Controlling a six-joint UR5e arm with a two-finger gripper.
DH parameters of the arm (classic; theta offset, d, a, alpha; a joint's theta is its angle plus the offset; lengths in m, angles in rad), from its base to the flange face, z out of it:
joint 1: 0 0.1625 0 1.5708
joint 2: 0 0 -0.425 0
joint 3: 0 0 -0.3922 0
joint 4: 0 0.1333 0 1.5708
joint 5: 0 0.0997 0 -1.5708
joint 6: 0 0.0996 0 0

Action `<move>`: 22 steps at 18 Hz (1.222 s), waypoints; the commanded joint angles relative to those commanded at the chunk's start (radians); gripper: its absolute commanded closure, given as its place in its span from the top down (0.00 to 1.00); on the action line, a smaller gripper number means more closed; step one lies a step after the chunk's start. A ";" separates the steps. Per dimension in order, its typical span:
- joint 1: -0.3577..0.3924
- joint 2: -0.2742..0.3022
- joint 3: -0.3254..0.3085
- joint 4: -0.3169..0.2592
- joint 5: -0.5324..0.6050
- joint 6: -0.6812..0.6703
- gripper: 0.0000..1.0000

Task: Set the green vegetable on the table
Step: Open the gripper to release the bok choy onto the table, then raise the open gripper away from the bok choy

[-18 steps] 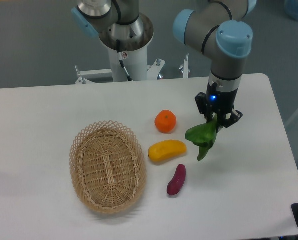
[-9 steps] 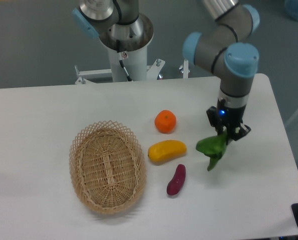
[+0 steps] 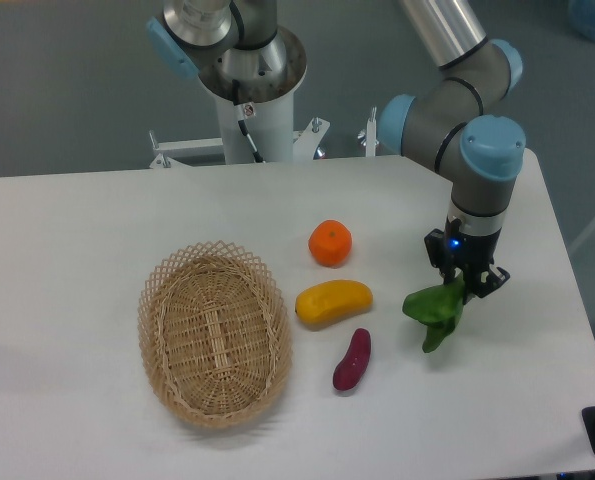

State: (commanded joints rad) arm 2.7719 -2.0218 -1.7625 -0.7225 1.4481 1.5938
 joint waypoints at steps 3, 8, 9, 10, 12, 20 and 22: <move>-0.002 0.002 -0.002 -0.002 0.000 -0.005 1.00; -0.002 0.006 0.020 -0.006 0.003 -0.008 1.00; -0.002 0.008 0.031 -0.009 0.005 -0.008 1.00; -0.006 0.009 0.043 -0.014 0.006 -0.008 1.00; -0.009 0.015 0.069 -0.027 0.005 -0.014 1.00; -0.008 0.104 0.202 -0.325 0.005 -0.015 1.00; -0.005 0.132 0.225 -0.397 0.005 -0.015 1.00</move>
State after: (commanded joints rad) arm 2.7673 -1.8900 -1.5372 -1.1194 1.4527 1.5785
